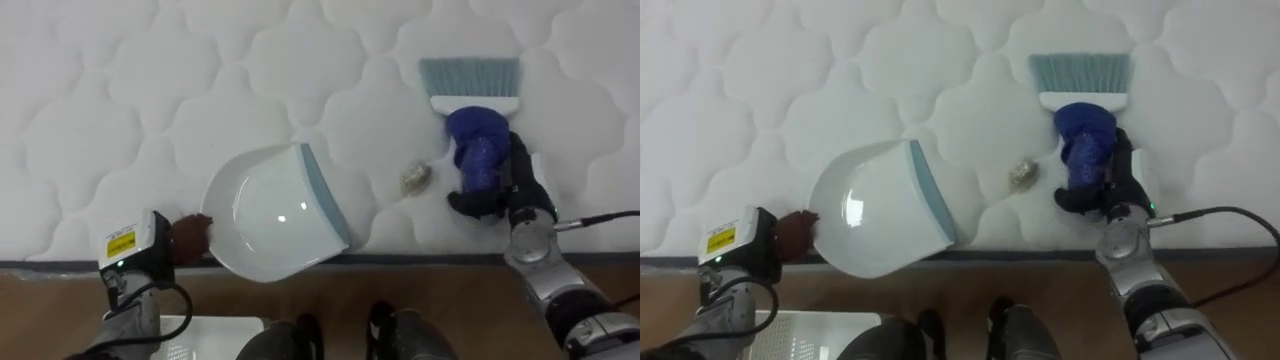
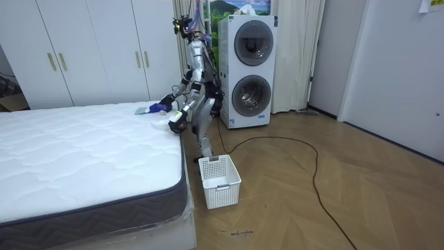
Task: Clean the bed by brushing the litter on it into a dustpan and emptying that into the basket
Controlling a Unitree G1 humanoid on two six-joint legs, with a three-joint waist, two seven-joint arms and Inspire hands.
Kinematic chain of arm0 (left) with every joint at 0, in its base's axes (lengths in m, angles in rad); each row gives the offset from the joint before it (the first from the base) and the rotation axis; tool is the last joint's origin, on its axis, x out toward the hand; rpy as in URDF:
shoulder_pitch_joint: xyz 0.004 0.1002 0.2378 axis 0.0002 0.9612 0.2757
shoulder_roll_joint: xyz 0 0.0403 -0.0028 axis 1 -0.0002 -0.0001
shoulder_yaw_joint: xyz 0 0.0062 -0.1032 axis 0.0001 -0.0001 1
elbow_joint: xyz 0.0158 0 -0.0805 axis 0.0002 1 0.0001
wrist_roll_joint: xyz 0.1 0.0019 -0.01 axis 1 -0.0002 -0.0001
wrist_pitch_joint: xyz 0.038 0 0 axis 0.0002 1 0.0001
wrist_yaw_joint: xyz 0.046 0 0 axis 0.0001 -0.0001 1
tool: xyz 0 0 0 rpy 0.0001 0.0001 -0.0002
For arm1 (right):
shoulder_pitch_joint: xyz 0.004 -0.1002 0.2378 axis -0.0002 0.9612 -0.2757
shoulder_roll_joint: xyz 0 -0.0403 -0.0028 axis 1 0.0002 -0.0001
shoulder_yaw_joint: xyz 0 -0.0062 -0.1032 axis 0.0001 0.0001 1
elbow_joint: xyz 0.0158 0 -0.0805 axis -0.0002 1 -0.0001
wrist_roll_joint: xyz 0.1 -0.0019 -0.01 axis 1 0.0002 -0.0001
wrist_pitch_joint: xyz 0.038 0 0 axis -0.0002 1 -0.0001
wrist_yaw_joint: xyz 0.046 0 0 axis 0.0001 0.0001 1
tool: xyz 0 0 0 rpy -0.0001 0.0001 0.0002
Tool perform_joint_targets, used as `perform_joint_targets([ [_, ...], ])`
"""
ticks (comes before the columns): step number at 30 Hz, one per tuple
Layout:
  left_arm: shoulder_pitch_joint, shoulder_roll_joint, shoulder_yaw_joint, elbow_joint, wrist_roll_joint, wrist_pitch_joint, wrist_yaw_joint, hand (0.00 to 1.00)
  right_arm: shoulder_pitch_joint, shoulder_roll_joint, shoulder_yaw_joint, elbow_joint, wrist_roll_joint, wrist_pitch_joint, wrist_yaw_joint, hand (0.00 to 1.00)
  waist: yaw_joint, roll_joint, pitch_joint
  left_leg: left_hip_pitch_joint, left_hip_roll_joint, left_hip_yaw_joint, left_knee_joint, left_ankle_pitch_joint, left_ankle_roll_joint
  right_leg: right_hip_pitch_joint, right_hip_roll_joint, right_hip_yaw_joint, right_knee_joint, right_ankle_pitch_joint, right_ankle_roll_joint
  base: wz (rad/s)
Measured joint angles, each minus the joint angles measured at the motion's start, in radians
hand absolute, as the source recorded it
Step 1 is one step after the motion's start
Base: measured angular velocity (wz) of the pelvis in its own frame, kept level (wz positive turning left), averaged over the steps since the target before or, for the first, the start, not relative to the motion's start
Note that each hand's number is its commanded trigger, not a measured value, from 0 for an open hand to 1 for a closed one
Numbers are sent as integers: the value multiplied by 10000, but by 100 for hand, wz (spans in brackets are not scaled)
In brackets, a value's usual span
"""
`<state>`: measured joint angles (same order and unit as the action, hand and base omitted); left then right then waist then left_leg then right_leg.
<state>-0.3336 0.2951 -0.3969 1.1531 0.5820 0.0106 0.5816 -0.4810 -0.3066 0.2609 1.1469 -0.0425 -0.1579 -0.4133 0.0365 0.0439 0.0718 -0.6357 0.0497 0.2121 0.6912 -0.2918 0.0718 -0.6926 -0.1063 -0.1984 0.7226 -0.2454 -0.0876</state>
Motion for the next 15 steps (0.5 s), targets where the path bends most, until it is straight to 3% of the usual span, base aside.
perform_joint_targets([
  [4, -12, -58, 0, -32, 16, 122, -86, 100, -125, -21, 9, 166, -477, 82, -264, 100, 20, 96, 3, -14, -7, -35, -17, -1, 1, 10, 0, -24, -37, 3, 2, 0],
  [9, 3, -81, -20, -209, -6, 305, -199, 100, -200, -329, 128, 167, -1199, 350, -637, 100, 31, 131, 3, -17, -48, -123, -55, 5, -10, 11, 1, -49, -35, 2, -4, 2],
  [15, -24, -157, -29, -398, 4, 358, -319, 100, -404, -686, 308, 261, -1313, 950, -1054, 100, 183, 151, 1, -125, -87, -216, -27, 9, -23, -65, -6, -79, -16, -25, -18, 2],
])
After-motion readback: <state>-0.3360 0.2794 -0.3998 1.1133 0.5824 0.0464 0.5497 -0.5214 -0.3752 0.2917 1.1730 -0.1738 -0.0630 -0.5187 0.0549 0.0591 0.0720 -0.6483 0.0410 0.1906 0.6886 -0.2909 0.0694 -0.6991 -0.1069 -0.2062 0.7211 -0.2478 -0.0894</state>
